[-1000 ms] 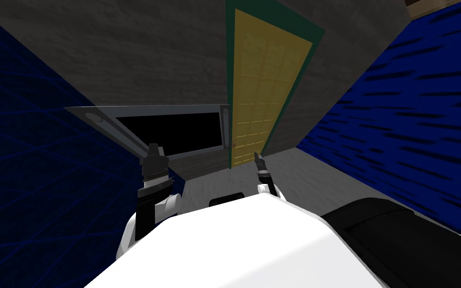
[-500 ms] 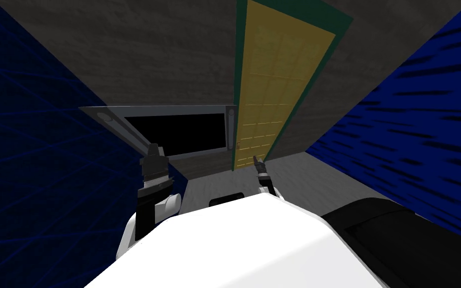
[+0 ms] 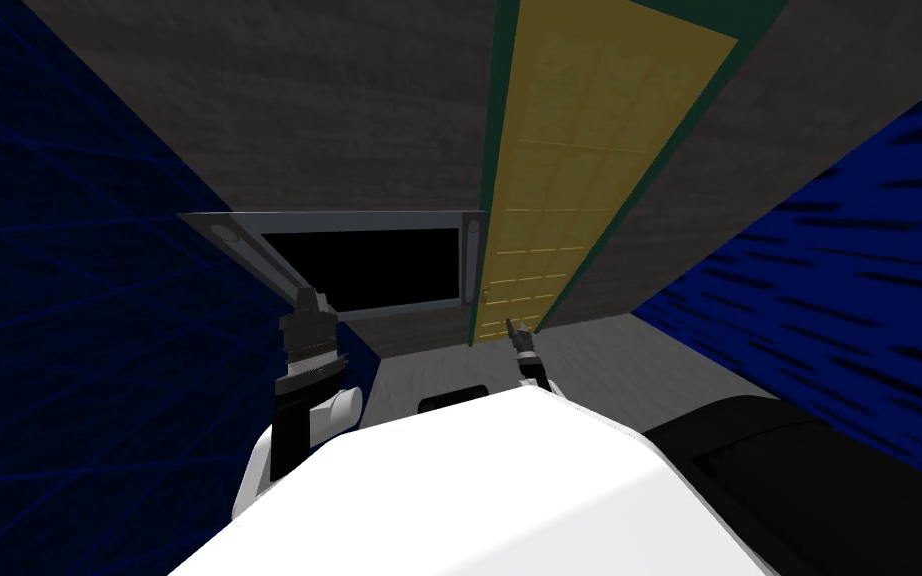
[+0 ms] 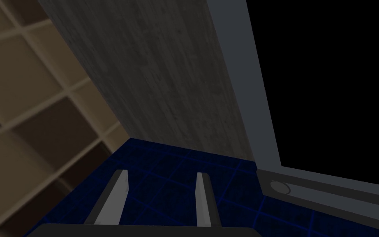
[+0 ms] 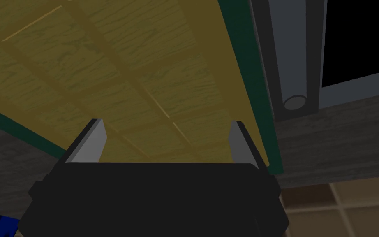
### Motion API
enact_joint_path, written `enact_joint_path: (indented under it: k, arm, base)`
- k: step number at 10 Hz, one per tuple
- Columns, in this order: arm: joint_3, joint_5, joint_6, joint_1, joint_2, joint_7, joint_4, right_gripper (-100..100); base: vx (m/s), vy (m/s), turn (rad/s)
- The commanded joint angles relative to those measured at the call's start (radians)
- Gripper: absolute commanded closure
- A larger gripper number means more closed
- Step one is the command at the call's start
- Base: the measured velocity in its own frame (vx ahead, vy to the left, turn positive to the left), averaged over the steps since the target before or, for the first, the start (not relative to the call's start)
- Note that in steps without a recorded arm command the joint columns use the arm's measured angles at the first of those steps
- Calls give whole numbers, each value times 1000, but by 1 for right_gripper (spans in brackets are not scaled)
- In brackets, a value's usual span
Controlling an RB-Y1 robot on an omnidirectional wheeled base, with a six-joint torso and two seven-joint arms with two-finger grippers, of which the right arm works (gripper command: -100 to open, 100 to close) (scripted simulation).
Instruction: Pull the door open
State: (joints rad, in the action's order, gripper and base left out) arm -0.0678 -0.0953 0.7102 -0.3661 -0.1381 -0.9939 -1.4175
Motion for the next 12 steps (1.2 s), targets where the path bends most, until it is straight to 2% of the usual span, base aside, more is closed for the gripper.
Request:
enact_joint_path:
  k: [1, 8, 12]
  arm:
    - [-3, -1, 19, 7, -7, -42, 50, -100]
    - [-10, -2, 79, 28, -25, -202, 220, -100]
    - [-14, -2, 108, 37, -33, -279, 301, -100]
  base:
    - [101, -13, 115]
    - [100, -22, 120]
    - [91, -31, 99]
